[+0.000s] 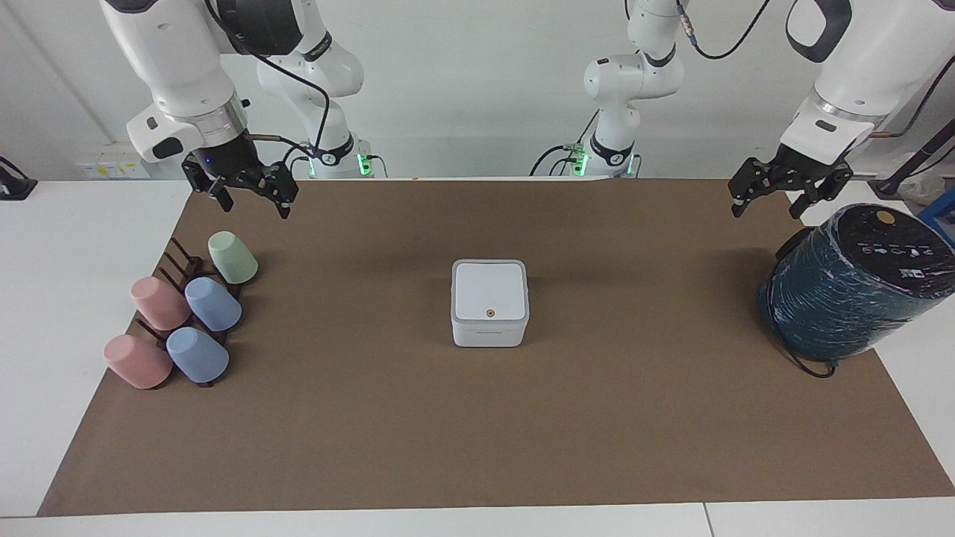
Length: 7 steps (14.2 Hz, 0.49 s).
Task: Close trash can lid
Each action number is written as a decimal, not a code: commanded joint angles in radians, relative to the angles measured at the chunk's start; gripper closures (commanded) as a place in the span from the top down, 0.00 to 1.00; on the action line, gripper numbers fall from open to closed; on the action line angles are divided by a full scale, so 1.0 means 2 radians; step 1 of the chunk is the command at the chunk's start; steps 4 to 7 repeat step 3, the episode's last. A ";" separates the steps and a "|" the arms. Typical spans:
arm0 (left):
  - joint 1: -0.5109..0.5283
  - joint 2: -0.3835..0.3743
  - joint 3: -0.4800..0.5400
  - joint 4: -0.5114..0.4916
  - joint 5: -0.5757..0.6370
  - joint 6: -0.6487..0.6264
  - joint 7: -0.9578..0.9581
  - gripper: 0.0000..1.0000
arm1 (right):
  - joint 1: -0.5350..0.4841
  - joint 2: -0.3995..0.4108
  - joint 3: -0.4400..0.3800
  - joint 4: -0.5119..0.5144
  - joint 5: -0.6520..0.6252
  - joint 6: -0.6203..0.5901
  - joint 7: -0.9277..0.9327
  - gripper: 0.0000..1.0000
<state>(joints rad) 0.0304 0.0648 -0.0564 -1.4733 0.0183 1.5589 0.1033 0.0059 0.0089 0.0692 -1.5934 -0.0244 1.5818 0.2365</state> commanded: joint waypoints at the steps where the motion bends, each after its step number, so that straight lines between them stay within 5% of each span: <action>1: -0.008 -0.019 0.003 -0.023 0.012 0.005 -0.009 1.00 | -0.007 -0.005 0.004 -0.007 0.003 0.004 -0.012 1.00; 7: -0.007 -0.022 0.003 -0.025 0.012 0.003 -0.010 1.00 | -0.007 -0.005 0.004 -0.007 0.003 0.004 -0.012 1.00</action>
